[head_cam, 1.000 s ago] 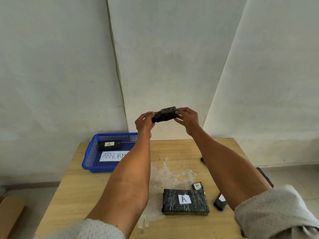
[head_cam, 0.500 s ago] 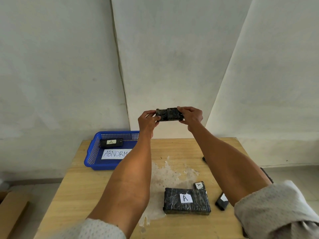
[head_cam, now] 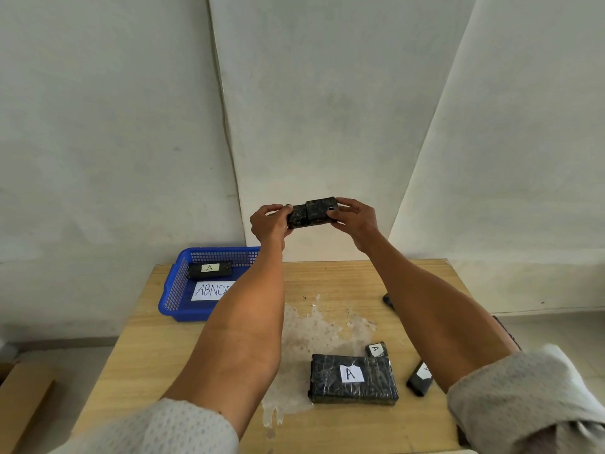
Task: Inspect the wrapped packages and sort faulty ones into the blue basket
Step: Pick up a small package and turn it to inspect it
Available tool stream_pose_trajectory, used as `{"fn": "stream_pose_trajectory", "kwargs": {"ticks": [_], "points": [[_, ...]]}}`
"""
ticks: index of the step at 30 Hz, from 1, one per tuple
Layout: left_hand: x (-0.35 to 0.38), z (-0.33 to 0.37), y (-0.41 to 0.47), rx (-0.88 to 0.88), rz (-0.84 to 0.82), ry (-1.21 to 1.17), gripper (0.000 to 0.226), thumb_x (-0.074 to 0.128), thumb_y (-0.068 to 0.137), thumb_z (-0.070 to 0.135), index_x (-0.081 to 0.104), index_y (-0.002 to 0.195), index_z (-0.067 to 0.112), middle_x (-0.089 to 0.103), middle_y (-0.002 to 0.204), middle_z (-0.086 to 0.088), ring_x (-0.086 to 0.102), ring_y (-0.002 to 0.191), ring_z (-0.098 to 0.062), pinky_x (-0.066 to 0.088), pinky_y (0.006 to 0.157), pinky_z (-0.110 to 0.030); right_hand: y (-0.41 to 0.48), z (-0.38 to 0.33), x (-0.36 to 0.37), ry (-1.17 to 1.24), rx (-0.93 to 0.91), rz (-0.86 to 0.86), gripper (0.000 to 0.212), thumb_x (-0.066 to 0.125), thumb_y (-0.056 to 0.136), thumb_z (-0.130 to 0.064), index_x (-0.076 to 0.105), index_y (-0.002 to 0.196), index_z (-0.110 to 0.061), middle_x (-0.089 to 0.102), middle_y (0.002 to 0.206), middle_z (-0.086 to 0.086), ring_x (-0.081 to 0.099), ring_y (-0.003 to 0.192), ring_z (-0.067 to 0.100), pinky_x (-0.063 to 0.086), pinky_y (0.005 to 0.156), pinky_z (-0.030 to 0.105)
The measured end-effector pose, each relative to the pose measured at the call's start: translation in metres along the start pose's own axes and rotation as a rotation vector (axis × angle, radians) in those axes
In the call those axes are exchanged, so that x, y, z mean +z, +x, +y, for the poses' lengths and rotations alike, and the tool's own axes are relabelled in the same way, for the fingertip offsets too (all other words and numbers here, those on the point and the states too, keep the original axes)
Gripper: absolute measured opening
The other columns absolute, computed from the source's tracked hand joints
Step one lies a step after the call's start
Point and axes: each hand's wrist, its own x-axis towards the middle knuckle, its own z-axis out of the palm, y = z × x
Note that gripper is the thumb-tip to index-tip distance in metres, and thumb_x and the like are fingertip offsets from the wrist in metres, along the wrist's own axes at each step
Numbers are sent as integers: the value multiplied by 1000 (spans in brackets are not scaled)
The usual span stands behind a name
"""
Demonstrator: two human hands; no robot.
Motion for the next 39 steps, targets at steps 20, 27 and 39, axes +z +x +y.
{"fn": "stream_pose_trajectory", "kwargs": {"ticks": [20, 27, 39], "points": [[0, -5, -11, -24, -242, -187, 21, 75, 79, -2, 74, 95, 12, 72, 109, -13, 67, 105, -24, 58, 89, -36, -1, -7, 2, -46, 67, 262, 28, 88, 77, -31, 71, 88, -11, 69, 103, 12, 74, 92, 29, 64, 72, 31], [-2, -9, -17, 37, -277, -189, 25, 79, 78, -2, 72, 100, 7, 75, 100, -13, 71, 100, -26, 59, 88, -33, -5, -10, 5, -61, 32, 346, 22, 90, 74, -21, 70, 81, -13, 69, 98, 11, 73, 91, 29, 61, 58, 23], [-1, -2, -4, 3, -190, -162, 17, 90, 70, 15, 75, 78, 17, 76, 97, -11, 73, 97, -26, 61, 76, -32, 0, -2, 0, 42, -54, 117, 42, 87, 76, -6, 67, 112, 2, 72, 105, 17, 74, 94, 26, 62, 80, 29]]}}
